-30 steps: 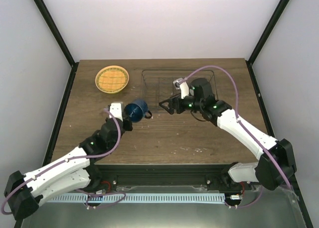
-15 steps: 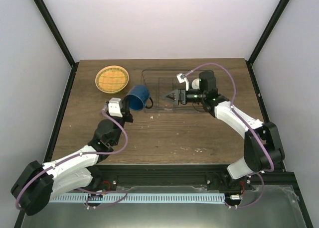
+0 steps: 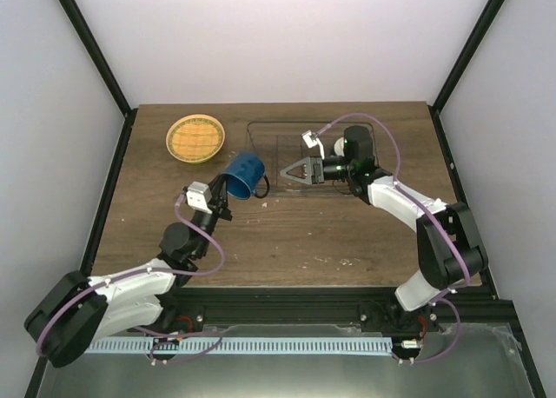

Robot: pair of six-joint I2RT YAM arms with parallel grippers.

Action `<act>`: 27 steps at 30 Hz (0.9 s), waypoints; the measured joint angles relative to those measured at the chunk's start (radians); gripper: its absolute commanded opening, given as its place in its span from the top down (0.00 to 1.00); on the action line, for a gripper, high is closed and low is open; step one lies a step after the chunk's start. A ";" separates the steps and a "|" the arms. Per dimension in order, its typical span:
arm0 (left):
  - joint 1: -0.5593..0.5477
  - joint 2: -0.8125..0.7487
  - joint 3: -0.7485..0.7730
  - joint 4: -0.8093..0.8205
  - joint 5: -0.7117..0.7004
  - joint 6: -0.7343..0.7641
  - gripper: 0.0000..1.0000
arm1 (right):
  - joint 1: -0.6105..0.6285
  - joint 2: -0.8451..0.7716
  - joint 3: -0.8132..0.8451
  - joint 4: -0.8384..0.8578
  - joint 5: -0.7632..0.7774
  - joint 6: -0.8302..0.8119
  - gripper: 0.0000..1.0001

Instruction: Load the mixed dishes into the dish rack

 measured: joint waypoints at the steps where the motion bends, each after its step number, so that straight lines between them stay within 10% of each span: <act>1: 0.000 0.023 0.001 0.027 0.008 0.000 1.00 | 0.003 0.004 0.000 0.005 -0.002 0.002 0.24; 5: 0.000 0.125 0.016 0.092 0.038 -0.003 1.00 | 0.015 0.023 0.000 0.021 -0.006 0.010 0.39; 18: -0.006 0.317 0.080 0.232 0.051 -0.003 1.00 | 0.055 0.052 -0.001 0.072 -0.016 0.041 0.42; 27: -0.009 0.356 0.113 0.260 0.056 0.011 1.00 | 0.062 0.063 -0.001 0.079 -0.032 0.049 0.73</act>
